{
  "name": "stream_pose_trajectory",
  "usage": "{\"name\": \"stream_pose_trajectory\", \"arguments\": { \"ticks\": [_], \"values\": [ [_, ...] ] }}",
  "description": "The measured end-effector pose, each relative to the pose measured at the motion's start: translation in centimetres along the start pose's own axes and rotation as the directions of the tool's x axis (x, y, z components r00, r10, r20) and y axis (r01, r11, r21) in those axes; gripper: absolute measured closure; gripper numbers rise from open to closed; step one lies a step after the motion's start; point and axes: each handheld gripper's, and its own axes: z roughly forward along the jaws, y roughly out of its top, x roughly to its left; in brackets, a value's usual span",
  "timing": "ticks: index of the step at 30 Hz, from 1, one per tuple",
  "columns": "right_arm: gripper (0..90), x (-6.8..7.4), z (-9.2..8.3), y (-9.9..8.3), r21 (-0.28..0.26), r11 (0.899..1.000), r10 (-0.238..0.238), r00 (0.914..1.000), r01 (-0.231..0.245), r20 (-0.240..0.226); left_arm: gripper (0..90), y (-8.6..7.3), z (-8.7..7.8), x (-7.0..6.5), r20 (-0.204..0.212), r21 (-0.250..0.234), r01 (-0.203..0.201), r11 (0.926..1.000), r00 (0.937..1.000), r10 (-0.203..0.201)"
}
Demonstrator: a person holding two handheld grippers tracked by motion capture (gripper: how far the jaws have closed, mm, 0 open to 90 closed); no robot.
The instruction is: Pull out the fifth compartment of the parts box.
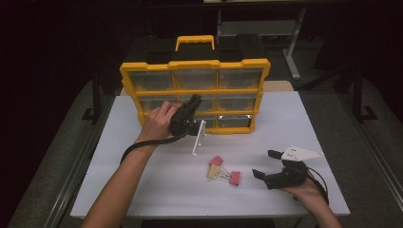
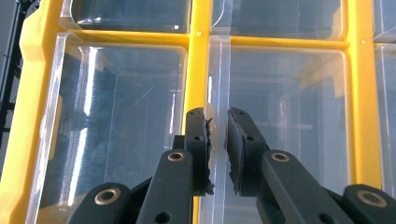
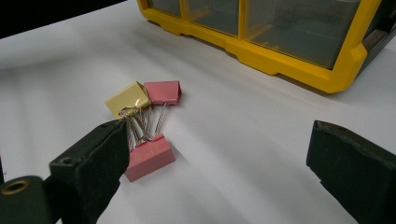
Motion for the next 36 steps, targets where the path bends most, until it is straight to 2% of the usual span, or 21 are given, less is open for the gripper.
{"name": "stream_pose_trajectory", "arguments": {
  "ticks": [18,32,36],
  "values": [
    [5.3,0.0,0.0,0.0,-0.001,1.0,0.009,1.0,-0.009,0.002,80.1,0.2,-0.5,0.1,0.015,-0.007,-0.004,1.0,0.9999,0.004],
    [5.3,0.1,0.0,0.0,0.0,1.0,0.006,1.0,-0.006,0.002,80.1,0.4,-1.3,0.2,0.012,-0.014,-0.012,0.9998,0.9999,0.012],
    [5.3,0.0,-0.1,0.0,-0.002,1.0,0.006,1.0,-0.006,0.005,80.1,0.5,-1.5,0.1,0.007,-0.02,-0.002,0.9998,1.0,0.002]
  ]
}}
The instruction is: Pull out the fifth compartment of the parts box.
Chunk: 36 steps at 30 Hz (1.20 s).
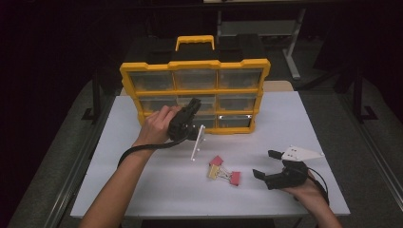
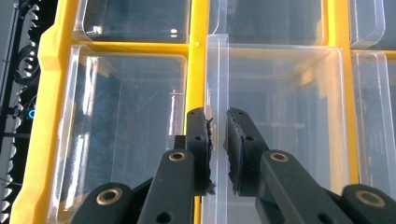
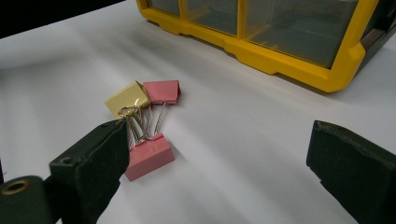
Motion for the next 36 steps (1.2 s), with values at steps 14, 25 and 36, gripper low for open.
{"name": "stream_pose_trajectory", "arguments": {
  "ticks": [14,25,36],
  "values": [
    [5.3,0.1,0.0,0.0,0.001,1.0,0.001,1.0,-0.001,0.0,80.1,0.3,-1.0,0.0,-0.006,-0.006,-0.006,1.0,1.0,0.006],
    [5.4,0.0,-0.1,-0.1,0.0,1.0,-0.003,1.0,0.003,0.002,80.3,0.6,-1.8,-0.1,-0.011,-0.017,-0.013,0.9998,0.9999,0.013],
    [5.4,0.0,0.0,-0.1,0.001,1.0,0.007,1.0,-0.007,0.002,80.3,0.9,-2.7,-0.2,-0.021,-0.038,-0.003,0.9993,0.9998,0.003]
  ]
}}
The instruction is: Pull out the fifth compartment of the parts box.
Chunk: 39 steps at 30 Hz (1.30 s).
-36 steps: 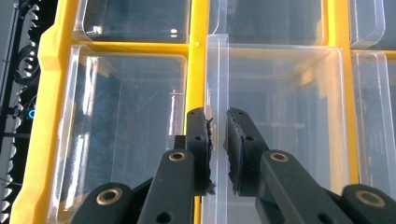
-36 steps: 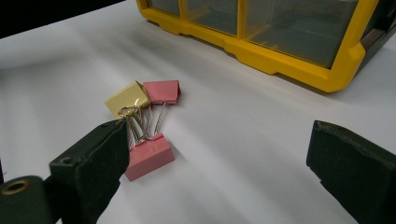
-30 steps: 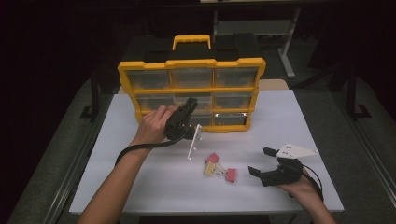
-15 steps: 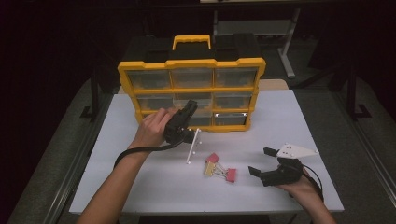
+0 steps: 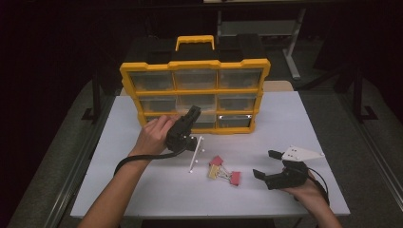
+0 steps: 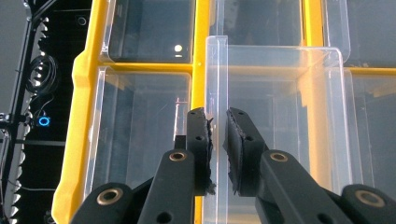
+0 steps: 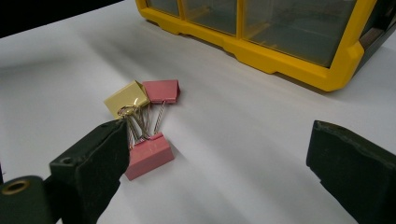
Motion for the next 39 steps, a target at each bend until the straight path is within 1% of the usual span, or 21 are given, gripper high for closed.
{"name": "stream_pose_trajectory", "arguments": {
  "ticks": [11,16,22,30,37,39],
  "values": [
    [5.4,0.0,0.0,0.0,-0.001,1.0,0.002,1.0,-0.002,0.002,80.3,0.4,-0.9,-0.1,-0.001,-0.009,-0.005,0.9999,1.0,0.005],
    [5.5,0.0,0.0,0.0,-0.001,1.0,0.001,1.0,-0.001,0.002,80.1,0.5,-1.2,-0.2,0.0,-0.003,-0.011,0.9999,0.9999,0.011],
    [5.5,0.0,0.0,0.0,-0.002,1.0,-0.003,1.0,0.003,0.003,80.3,0.8,-1.6,-0.1,-0.003,-0.005,-0.002,1.0,1.0,0.002],
    [5.5,0.0,0.0,0.0,-0.001,1.0,-0.003,1.0,0.003,0.004,80.2,1.0,-2.1,-0.2,-0.002,-0.012,-0.009,0.9999,1.0,0.009],
    [5.5,0.0,-0.1,0.0,-0.002,1.0,-0.003,1.0,0.003,0.005,80.2,1.2,-2.5,-0.1,-0.006,-0.018,-0.001,0.9998,1.0,0.001],
    [5.5,0.0,0.0,0.0,-0.002,1.0,-0.003,1.0,0.003,0.005,80.3,1.3,-2.6,-0.1,-0.007,-0.019,-0.004,0.9998,1.0,0.004]
  ]
}}
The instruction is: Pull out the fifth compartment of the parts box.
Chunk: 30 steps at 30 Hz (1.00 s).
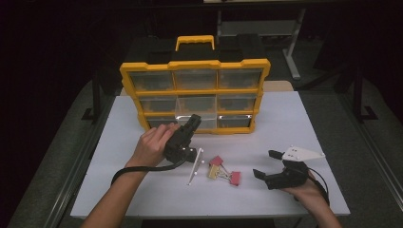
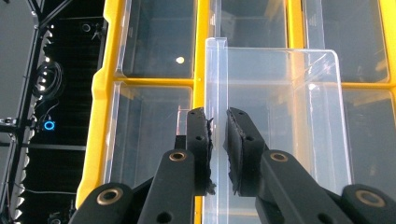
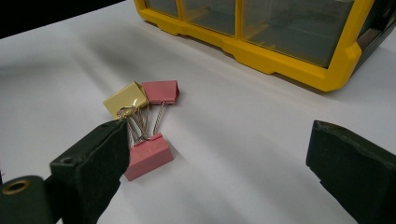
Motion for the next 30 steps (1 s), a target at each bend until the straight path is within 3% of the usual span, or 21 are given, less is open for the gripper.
{"name": "stream_pose_trajectory", "arguments": {
  "ticks": [21,30],
  "values": [
    [5.5,-0.02,-0.05,-0.03,0.001,1.0,-0.001,1.0,0.001,0.002,79.7,0.21,-0.59,-0.35,-0.003,-0.006,-0.007,1.0,1.0,0.007],
    [5.5,0.0,-0.02,-0.06,0.004,1.0,0.003,1.0,-0.003,0.002,73.7,0.12,-0.58,-0.33,0.002,-0.007,0.02,0.9998,0.9998,-0.02]
  ]
}}
